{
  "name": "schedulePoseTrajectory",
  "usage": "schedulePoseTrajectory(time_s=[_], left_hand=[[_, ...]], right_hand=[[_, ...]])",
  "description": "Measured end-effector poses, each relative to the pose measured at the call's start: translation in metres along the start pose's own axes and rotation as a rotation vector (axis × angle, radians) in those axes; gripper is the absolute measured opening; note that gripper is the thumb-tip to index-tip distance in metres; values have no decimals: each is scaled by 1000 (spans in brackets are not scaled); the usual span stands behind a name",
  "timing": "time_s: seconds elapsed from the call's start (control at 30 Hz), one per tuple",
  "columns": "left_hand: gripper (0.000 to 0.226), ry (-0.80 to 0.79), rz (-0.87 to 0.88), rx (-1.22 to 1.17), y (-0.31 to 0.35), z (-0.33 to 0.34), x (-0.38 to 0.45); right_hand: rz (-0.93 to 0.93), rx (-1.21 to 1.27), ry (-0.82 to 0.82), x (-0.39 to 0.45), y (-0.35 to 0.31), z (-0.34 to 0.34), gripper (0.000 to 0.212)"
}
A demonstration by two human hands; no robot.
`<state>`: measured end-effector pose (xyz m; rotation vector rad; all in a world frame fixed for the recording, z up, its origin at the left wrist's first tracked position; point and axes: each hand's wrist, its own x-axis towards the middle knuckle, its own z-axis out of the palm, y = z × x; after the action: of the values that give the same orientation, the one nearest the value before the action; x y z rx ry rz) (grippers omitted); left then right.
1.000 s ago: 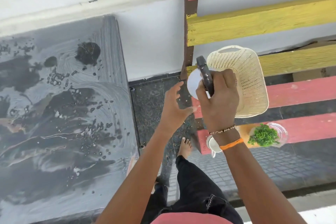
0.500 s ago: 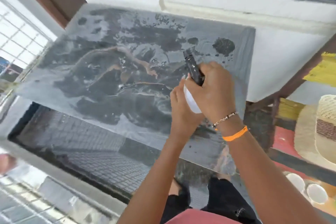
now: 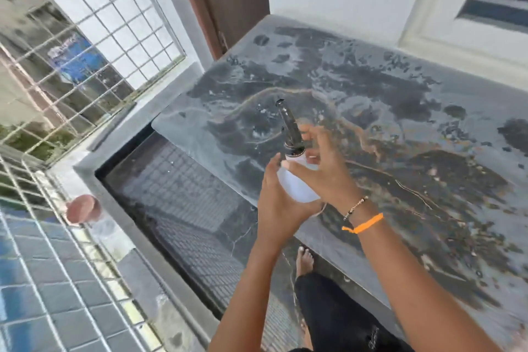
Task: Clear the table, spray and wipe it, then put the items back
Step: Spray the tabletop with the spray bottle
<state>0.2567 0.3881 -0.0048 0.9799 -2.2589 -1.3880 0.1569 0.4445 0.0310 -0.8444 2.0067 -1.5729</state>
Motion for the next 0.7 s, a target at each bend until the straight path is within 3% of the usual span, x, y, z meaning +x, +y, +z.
schedulePoseTrajectory(time_s=[0.1, 0.27, 0.5, 0.6, 0.63, 0.7], left_hand=[[113, -25, -6, 36, -7, -18, 34], [113, -106, -65, 82, -6, -38, 107], [111, -167, -40, 120, -10, -43, 190], [111, -331, -43, 36, -17, -53, 218], [106, -408, -42, -2, -21, -60, 230], [73, -499, 31, -18, -29, -75, 257]], right_hand=[[-38, -26, -10, 41, 5, 19, 54], [-12, -35, 95, 124, 6, 36, 23], [161, 130, 274, 211, 6, 50, 36], [207, 89, 298, 241, 10, 50, 40], [225, 66, 282, 250, 11, 49, 40], [272, 31, 242, 267, 14, 47, 43]])
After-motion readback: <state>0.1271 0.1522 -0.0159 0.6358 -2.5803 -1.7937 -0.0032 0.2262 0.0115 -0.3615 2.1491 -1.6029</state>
